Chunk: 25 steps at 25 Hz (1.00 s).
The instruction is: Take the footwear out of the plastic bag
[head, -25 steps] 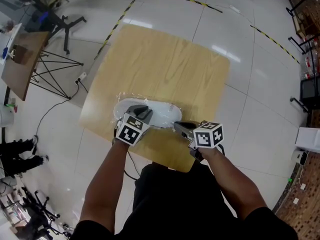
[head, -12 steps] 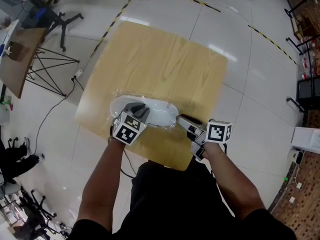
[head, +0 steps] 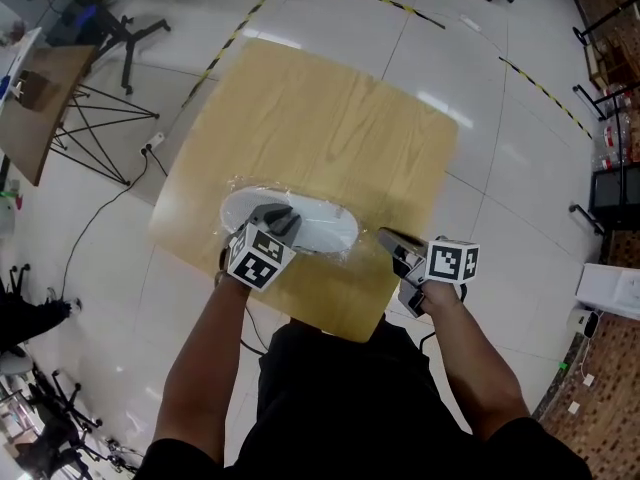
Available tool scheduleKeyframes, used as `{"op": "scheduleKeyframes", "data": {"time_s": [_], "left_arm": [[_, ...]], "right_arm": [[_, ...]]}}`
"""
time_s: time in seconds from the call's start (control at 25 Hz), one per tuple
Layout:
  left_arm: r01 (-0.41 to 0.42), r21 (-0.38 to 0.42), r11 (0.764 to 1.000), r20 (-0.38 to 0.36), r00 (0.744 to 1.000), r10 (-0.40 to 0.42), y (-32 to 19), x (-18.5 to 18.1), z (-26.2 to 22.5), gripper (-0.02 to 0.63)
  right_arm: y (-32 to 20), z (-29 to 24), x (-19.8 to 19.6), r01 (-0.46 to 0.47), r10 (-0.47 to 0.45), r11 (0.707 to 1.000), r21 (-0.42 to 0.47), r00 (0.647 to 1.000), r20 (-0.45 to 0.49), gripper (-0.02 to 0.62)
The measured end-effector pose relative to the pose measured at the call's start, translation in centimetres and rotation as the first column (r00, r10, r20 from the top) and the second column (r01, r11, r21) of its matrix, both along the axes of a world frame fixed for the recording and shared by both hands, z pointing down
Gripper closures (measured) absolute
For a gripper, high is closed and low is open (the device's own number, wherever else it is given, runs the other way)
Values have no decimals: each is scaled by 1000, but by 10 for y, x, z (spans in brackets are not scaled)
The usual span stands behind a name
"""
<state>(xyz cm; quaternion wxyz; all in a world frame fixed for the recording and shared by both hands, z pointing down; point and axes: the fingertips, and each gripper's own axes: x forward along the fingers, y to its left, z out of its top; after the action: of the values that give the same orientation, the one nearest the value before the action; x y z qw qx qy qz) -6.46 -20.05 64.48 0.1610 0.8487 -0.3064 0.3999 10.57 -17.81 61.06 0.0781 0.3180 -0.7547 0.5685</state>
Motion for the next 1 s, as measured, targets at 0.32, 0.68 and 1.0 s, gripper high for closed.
{"op": "scheduleKeyframes", "data": {"time_s": [0.32,0.68,1.0], "left_arm": [[1,-3,1000,-1,1000,-1,0,-5,0,525],[12,2,1000,-10,1000,-12,-1,-2,0,525],[3,-14,1000,-29,1000,-4,-1,-3,-1,526]], "right_arm": [[-39,34,-1,341,-230,928,148,839,-493,445],[-12,11,40,276,-121,932,234,847,-518,594],[94,37,-50,882,-570,432,186,427,-702,395]]}}
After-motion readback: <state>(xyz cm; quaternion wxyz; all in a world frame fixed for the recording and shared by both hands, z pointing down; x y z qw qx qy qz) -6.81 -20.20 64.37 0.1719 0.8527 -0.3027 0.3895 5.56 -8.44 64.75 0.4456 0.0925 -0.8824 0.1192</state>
